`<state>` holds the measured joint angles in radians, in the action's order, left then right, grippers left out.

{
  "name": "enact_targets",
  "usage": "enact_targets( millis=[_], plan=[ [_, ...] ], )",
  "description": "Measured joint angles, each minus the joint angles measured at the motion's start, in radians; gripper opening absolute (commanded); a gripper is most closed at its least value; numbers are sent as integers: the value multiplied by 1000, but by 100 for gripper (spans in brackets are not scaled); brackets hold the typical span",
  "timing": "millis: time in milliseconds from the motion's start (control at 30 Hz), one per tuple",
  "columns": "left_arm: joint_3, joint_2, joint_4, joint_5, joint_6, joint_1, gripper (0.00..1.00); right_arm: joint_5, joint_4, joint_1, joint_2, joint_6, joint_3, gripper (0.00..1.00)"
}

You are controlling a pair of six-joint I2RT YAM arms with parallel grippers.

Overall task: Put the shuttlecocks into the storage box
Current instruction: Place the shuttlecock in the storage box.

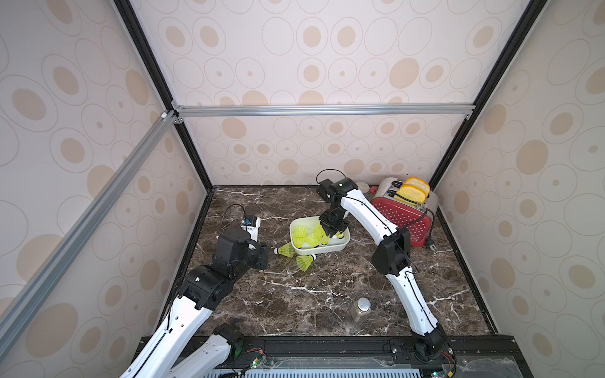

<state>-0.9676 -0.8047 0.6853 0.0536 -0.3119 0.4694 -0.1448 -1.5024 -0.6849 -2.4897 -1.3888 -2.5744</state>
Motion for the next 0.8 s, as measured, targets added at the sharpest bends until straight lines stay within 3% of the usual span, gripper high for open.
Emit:
enact_targets(
  millis=[533, 800],
  plan=[
    [-4, -27, 0, -35, 0, 0, 46, 22, 44, 1, 0, 22, 0, 23],
    [-4, -29, -3, -45, -5, 0, 47, 109, 58, 0, 49, 99, 0, 34]
  ],
)
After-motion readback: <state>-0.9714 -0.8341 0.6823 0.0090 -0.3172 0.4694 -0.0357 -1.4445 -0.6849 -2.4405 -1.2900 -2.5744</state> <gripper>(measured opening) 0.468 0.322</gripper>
